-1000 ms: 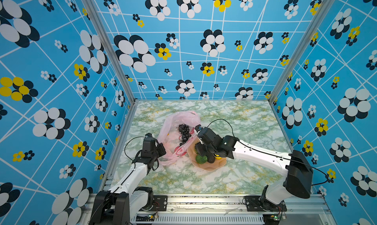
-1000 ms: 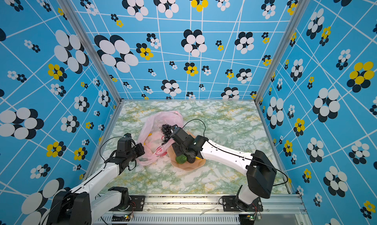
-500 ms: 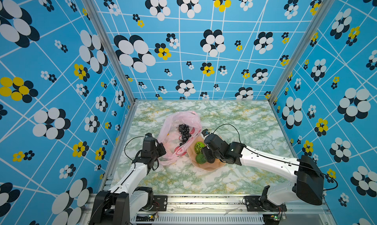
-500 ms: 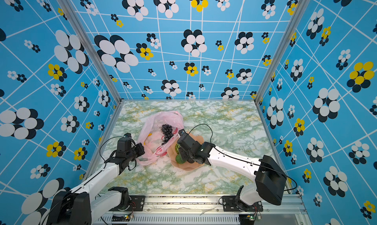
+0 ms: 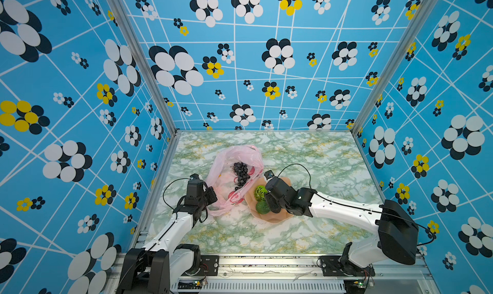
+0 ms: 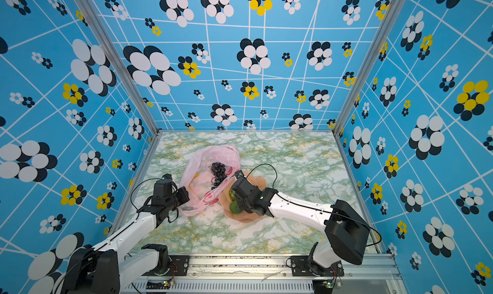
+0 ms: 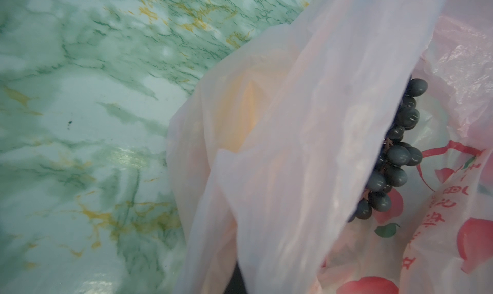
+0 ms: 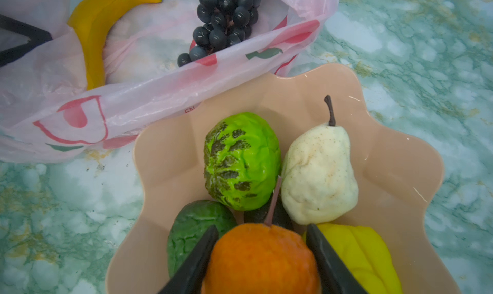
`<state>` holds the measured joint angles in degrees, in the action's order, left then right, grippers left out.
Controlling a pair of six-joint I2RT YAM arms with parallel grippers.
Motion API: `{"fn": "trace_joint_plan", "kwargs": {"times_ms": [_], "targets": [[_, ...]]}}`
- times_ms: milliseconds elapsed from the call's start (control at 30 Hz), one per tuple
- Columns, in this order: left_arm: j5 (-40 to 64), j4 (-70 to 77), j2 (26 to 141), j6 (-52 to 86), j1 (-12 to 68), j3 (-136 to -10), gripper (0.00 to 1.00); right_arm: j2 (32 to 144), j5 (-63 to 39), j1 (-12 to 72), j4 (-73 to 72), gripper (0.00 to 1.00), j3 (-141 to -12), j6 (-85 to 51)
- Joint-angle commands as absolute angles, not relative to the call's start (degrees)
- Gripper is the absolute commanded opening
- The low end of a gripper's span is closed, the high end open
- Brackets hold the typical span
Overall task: Take fruits out of the plastic bag
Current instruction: Place the fruit on the plate.
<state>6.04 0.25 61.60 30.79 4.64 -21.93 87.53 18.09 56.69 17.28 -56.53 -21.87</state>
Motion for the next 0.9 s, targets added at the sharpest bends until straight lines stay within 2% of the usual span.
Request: {"fn": "trace_joint_plan", "kwargs": {"times_ms": [0,133,467,867], "targets": [[6.15,0.88,62.05,29.86,4.92,-22.76,0.0,88.59,19.85,56.25,16.17,0.53,-55.4,-21.88],[6.24,0.94,62.25,29.83,4.95,-22.85,0.0,88.84,20.2,56.16,15.9,0.54,-54.89,-22.14],[6.25,0.88,61.84,29.96,4.92,-22.61,0.0,89.47,20.57,55.99,15.66,0.65,-54.23,-22.44],[5.5,0.27,60.91,30.29,4.92,-22.8,0.0,86.06,20.3,56.07,19.17,0.66,-57.3,-23.03]]}}
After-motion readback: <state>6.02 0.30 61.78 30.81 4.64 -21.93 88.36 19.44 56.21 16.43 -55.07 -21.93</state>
